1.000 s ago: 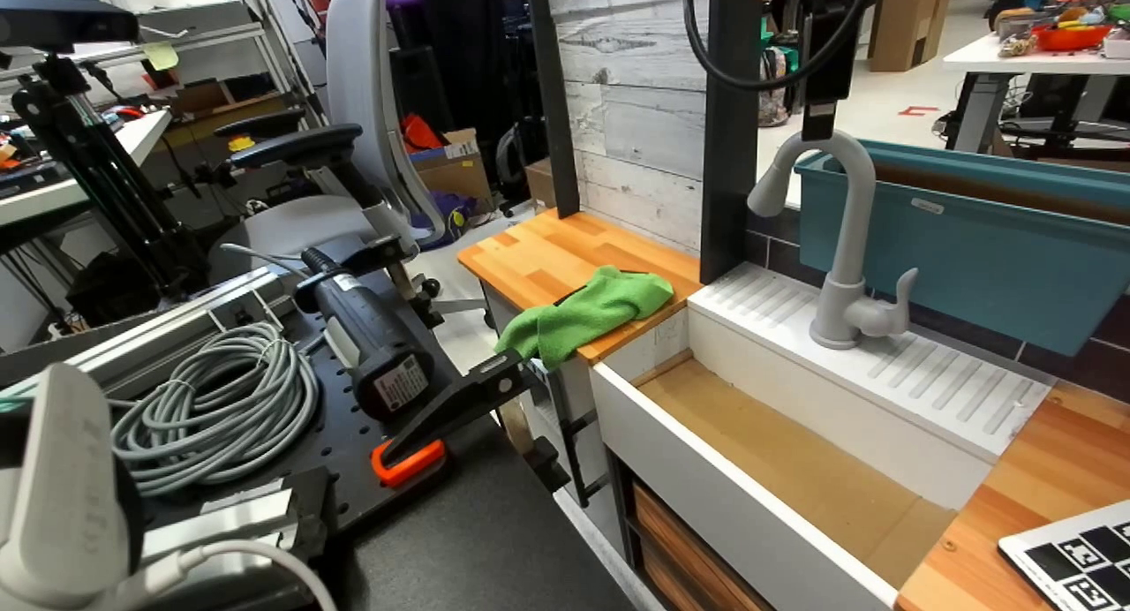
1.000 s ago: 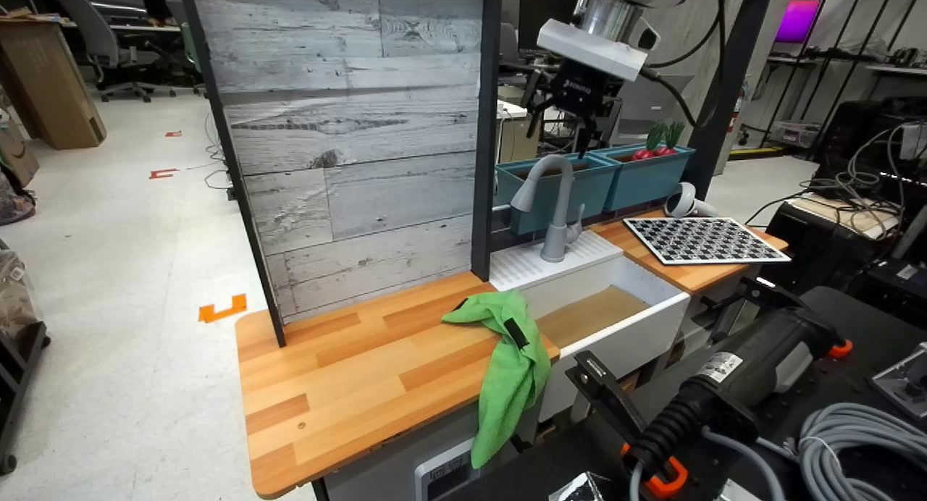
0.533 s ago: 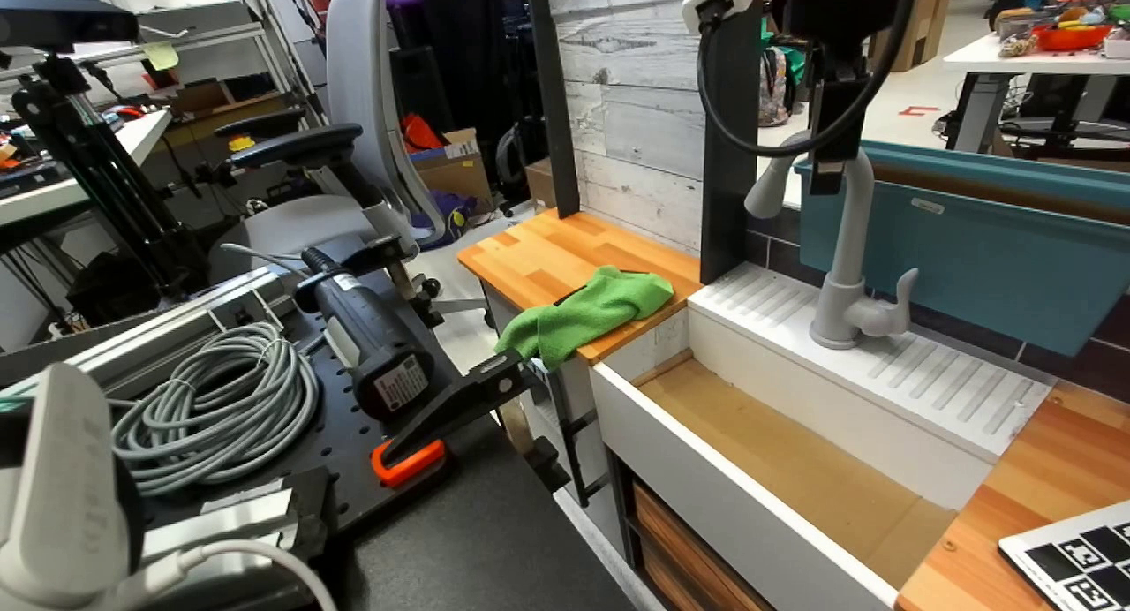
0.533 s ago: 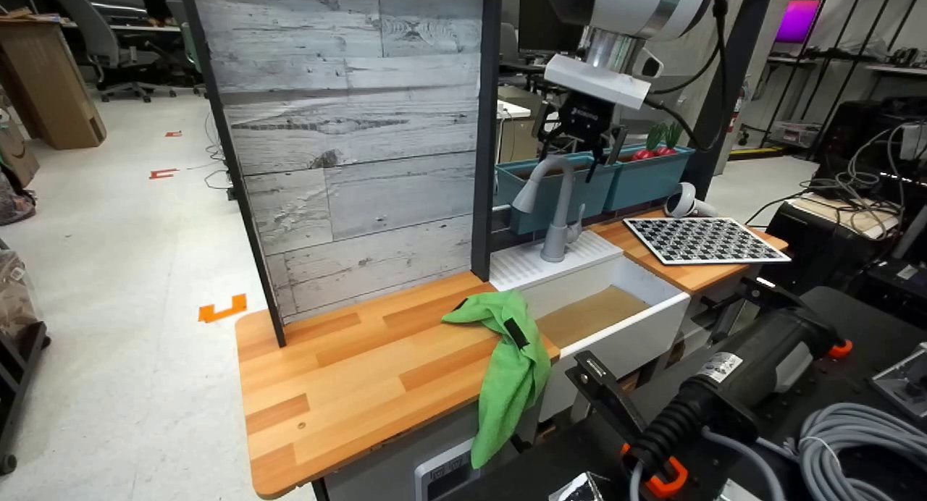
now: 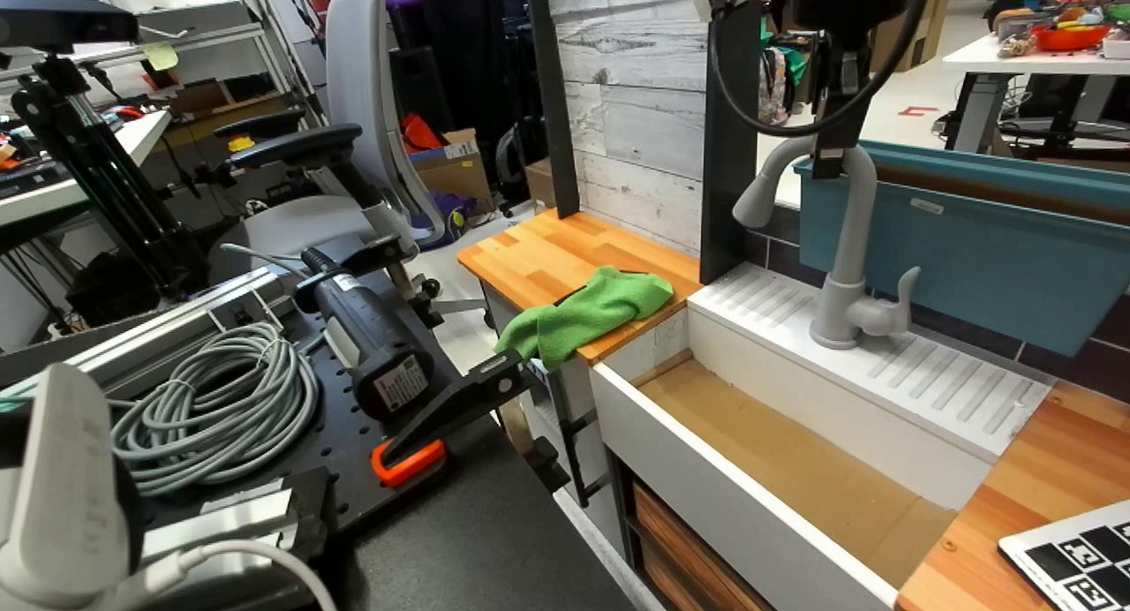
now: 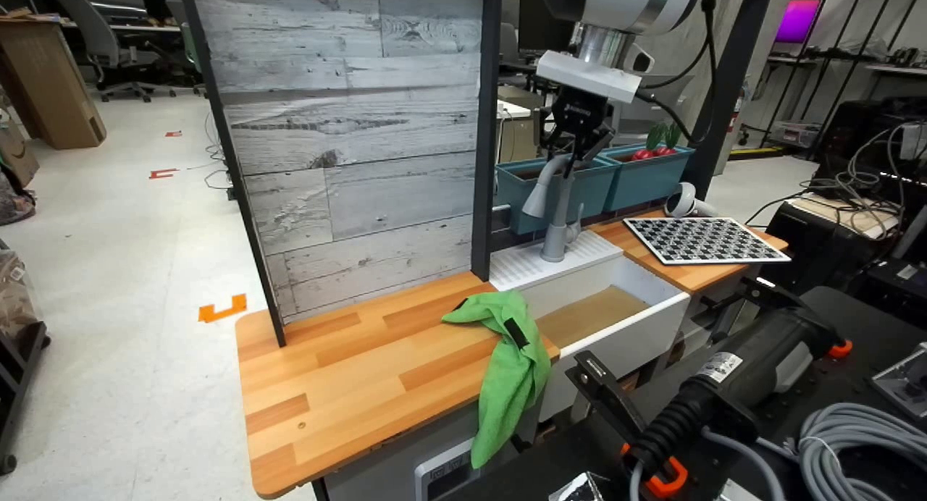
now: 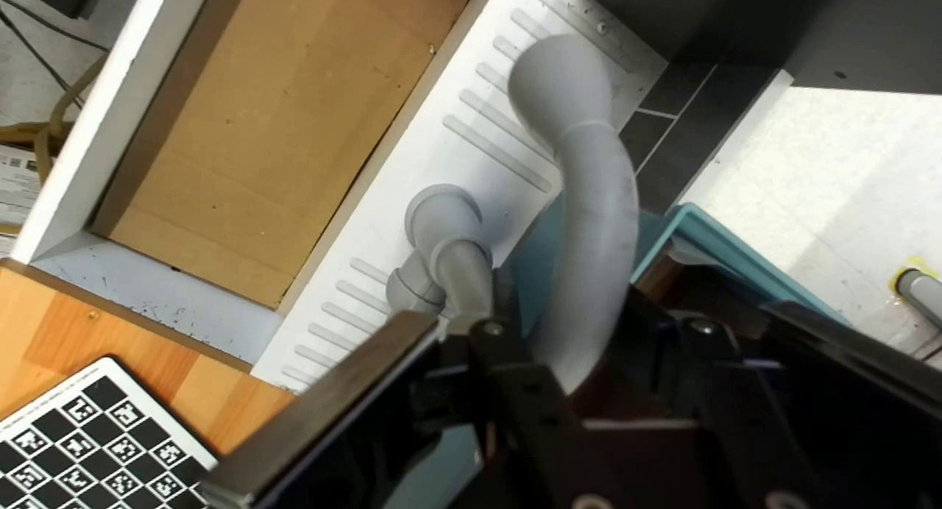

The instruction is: Turn the tap faucet to the right

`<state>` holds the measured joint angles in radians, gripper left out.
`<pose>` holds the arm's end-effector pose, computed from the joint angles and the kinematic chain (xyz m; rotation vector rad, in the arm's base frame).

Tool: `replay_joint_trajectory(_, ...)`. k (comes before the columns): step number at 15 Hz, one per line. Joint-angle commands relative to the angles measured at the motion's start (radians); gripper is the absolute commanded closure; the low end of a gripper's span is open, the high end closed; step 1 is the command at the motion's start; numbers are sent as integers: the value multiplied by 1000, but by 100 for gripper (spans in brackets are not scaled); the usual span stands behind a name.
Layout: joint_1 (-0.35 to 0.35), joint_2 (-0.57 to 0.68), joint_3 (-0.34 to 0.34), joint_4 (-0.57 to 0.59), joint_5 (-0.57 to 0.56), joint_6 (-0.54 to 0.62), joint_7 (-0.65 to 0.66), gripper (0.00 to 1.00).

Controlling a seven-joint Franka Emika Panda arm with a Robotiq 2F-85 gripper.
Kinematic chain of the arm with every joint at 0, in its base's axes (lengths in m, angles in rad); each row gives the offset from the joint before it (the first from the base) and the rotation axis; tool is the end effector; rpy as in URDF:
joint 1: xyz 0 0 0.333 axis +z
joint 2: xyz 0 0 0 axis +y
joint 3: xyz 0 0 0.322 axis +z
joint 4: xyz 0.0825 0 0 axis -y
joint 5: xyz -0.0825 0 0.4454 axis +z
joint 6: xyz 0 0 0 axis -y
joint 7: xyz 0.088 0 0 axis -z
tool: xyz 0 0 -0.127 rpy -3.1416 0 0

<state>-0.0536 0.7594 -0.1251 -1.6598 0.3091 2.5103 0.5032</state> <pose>0.7279 -0.1237 0.1154 -2.7240 1.2896 -0.1256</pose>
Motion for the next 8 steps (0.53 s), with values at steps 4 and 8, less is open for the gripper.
replay_joint_trajectory(4, 10, 27, -31, 54, -112, -158, -22, 98)
replay_joint_trajectory(8, 11, 52, -44, 139, -215, -324, -86, 100)
